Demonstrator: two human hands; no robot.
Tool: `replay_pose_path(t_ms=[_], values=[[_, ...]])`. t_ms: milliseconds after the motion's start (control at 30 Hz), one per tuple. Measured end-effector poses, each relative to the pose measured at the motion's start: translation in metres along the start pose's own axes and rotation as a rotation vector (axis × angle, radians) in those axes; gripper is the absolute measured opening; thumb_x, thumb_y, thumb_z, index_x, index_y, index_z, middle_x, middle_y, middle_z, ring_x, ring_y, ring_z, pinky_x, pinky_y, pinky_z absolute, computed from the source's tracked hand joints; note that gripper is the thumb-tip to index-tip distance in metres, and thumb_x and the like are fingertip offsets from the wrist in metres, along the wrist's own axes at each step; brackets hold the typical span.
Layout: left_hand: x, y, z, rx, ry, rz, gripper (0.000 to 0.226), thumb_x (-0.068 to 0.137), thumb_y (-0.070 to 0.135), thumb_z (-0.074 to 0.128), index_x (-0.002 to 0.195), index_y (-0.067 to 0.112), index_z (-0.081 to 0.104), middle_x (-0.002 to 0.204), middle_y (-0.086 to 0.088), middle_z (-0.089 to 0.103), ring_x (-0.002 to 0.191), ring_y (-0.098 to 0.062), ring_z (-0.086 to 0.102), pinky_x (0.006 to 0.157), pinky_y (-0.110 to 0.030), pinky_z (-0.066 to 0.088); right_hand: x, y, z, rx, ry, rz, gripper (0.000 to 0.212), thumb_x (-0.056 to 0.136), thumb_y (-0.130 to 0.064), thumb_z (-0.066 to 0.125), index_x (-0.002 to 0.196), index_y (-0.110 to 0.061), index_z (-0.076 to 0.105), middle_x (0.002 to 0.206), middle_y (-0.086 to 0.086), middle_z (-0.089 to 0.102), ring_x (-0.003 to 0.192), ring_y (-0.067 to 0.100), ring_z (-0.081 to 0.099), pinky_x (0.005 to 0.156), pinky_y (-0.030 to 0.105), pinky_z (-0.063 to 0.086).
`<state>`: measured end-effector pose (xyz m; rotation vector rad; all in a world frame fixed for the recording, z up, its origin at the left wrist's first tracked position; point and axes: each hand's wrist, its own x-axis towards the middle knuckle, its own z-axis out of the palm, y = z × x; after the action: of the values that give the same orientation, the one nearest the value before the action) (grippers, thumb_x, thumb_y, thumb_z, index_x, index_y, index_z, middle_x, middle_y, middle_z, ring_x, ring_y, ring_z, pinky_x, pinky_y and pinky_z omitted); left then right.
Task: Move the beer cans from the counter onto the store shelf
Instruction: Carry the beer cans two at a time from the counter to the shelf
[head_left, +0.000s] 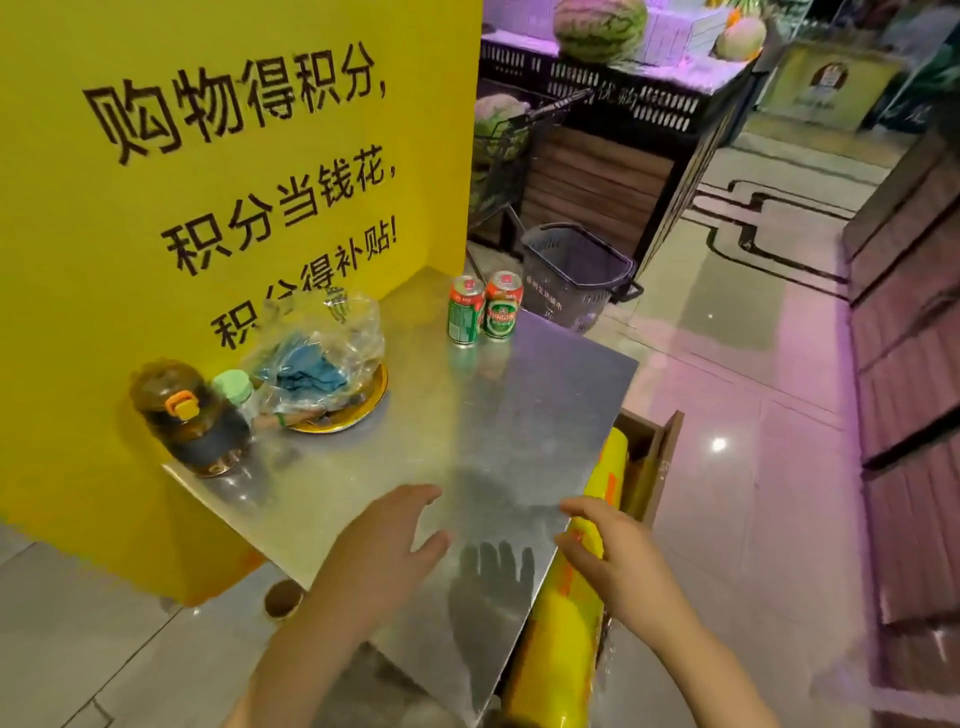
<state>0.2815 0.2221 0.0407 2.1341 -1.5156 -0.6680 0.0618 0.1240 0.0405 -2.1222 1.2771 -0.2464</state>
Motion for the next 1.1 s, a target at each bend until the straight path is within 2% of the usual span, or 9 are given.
replay_pose_path(t_ms=[200,300,400,600,767,833,967,1033,1100], values=[[0.114,0.028,0.022,-0.146,0.021,-0.157,0.048,0.09,0.036,0.057,0.135,0.024,0.044,0.133,0.011,0.05,0.12,-0.007,0.048,0.096,-0.018,0.035,0.156,0.051,-0.028,0.125,-0.096,-0.005,0.042,0.091,-0.024,0.062,0.13,-0.015,0.05,0.125,-0.001,0.057,0.113,0.007,0.05,0.092,0.019,0.035],[0.184,0.027,0.033,-0.36,0.112,-0.323,0.048,0.086,0.022,0.066,0.13,0.013,0.049,0.123,0.001,0.054,0.11,-0.013,0.052,0.083,-0.012,0.038,0.239,0.065,-0.037,0.211,-0.118,0.023,0.054,0.087,-0.021,0.068,0.134,-0.01,0.043,0.13,0.006,0.052,0.12,0.018,0.05,0.094,0.025,0.038],[0.251,0.019,0.04,-0.473,0.18,-0.433,0.054,0.082,0.018,0.071,0.129,0.011,0.047,0.114,0.001,0.05,0.116,-0.022,0.052,0.085,-0.022,0.042,0.312,0.073,-0.038,0.29,-0.164,0.036,0.074,0.084,-0.024,0.072,0.143,-0.01,0.031,0.142,0.007,0.044,0.127,0.021,0.045,0.097,0.029,0.039],[0.341,0.005,0.042,-0.614,0.319,-0.507,0.088,0.075,0.024,0.077,0.144,0.007,0.026,0.143,-0.013,0.04,0.129,-0.027,0.041,0.096,-0.03,0.036,0.411,0.067,-0.023,0.399,-0.243,-0.041,0.096,0.076,-0.015,0.078,0.149,-0.01,0.017,0.151,0.008,0.032,0.136,0.025,0.036,0.109,0.042,0.037],[0.382,0.003,0.041,-0.702,0.407,-0.428,0.105,0.07,0.018,0.081,0.148,0.009,0.012,0.151,-0.003,0.026,0.138,-0.015,0.026,0.102,-0.017,0.024,0.445,0.059,-0.002,0.557,-0.223,-0.128,0.08,0.069,-0.003,0.081,0.13,-0.025,0.035,0.124,-0.004,0.055,0.116,0.015,0.054,0.1,0.033,0.045],[0.392,0.005,0.043,-0.733,0.432,-0.4,0.099,0.071,0.013,0.081,0.147,0.01,0.017,0.135,0.006,0.036,0.128,-0.007,0.034,0.088,-0.003,0.026,0.45,0.058,0.003,0.591,-0.185,-0.136,0.076,0.07,-0.003,0.081,0.129,-0.024,0.038,0.124,-0.003,0.056,0.113,0.013,0.055,0.096,0.028,0.045],[0.402,0.001,0.048,-0.737,0.511,-0.375,0.065,0.066,0.009,0.083,0.119,0.02,0.048,0.106,0.009,0.059,0.098,-0.004,0.059,0.068,0.002,0.039,0.454,0.061,0.005,0.584,-0.13,-0.16,0.067,0.072,-0.006,0.08,0.128,-0.017,0.045,0.118,-0.005,0.058,0.108,0.01,0.055,0.083,0.011,0.044],[0.401,0.001,0.049,-0.726,0.55,-0.376,0.061,0.064,0.013,0.084,0.112,0.026,0.05,0.096,0.016,0.059,0.084,0.009,0.055,0.065,0.003,0.039,0.456,0.063,0.006,0.57,-0.109,-0.151,0.067,0.069,-0.01,0.082,0.127,-0.017,0.048,0.116,-0.005,0.06,0.108,0.013,0.057,0.088,0.02,0.047],[0.396,0.001,0.05,-0.743,0.587,-0.389,0.059,0.062,0.015,0.085,0.108,0.03,0.051,0.094,0.019,0.061,0.083,0.01,0.055,0.067,0.0,0.042,0.455,0.063,0.006,0.561,-0.097,-0.139,0.069,0.067,-0.011,0.084,0.126,-0.017,0.05,0.116,-0.005,0.062,0.106,0.014,0.059,0.092,0.029,0.049]])
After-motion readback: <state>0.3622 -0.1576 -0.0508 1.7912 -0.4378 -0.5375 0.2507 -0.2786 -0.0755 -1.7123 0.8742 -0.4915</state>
